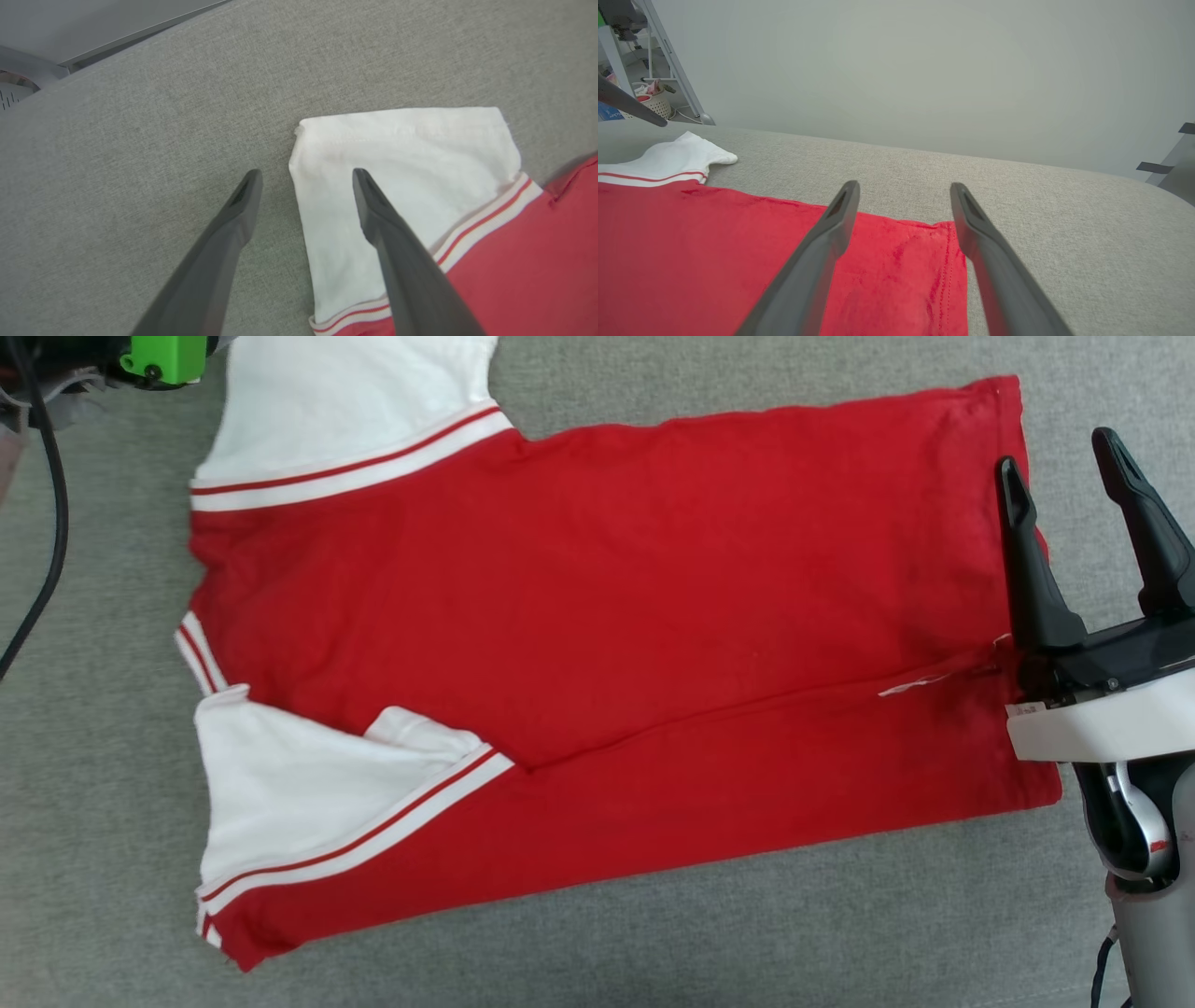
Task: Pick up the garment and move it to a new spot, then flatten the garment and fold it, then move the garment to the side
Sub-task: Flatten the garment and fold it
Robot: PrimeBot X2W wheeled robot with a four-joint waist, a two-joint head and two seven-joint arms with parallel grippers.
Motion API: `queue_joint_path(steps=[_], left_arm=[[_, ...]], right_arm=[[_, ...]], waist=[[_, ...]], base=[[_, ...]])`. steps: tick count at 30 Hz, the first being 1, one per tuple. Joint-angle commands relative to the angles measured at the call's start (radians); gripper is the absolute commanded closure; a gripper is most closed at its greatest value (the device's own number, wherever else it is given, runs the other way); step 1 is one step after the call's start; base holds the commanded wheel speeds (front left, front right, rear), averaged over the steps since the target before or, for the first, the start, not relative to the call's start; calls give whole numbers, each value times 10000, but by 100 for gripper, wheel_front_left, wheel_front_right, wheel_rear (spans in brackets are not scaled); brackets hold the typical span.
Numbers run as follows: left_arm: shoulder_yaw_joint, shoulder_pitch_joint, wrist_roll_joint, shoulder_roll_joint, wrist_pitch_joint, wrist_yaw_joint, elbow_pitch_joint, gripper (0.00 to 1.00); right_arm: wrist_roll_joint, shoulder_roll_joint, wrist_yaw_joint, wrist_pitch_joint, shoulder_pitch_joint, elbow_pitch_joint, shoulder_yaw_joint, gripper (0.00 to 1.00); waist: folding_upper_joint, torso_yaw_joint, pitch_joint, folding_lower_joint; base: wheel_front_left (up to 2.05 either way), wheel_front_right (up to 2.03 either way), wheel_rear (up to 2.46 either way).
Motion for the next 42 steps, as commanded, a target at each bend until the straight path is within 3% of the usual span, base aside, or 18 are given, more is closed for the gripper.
queue_joint_path(steps=[1,9,10,11,16,22,30,35,39,42], left_arm=[[-87,-226,58,-52,97,-61,135,0],[-549,-93,32,-168,765,-148,791,0],[-640,-44,76,-127,786,-165,783,13],[-678,54,24,-107,781,-182,791,100],[-676,371,-86,-35,-185,-239,556,100],[-784,634,-78,16,-1505,-253,-120,100],[-1327,1037,16,274,-2835,-255,-1604,100],[-1547,1214,147,354,-3473,-256,-2392,100],[-1666,1302,261,344,-3770,-256,-2826,100],[-1695,1323,337,308,-3951,-256,-3032,100]], right_arm=[[3,-24,-9,-107,-216,49,16,0],[17,-36,-9,-307,-386,322,-35,0],[28,-37,-9,-322,-399,353,-63,0],[34,-40,-9,-339,-413,392,-97,0],[106,-404,-9,-272,-786,448,-340,0],[441,-1453,-9,1110,-1621,734,-234,0],[2052,-3089,-9,4376,-3213,1957,575,0],[3252,-3968,-9,7054,-4043,2798,1273,0],[3929,-4373,-9,8930,-4451,3333,1839,0],[4051,-4451,-9,9643,-4744,3702,2062,0]], waist=[[0,-471,619,-1],[0,-545,905,-1],[0,-538,888,-1],[0,-520,845,-1],[0,-249,276,-1],[0,171,-469,-1],[0,864,-1006,-1],[0,1286,-1053,-1],[0,1568,-958,-1],[0,1743,-814,-1]], base=[[0,0,0],[0,0,0],[0,0,0],[0,0,0],[0,0,0],[0,0,0],[0,0,0],[0,0,0],[0,0,0],[0,0,0]])
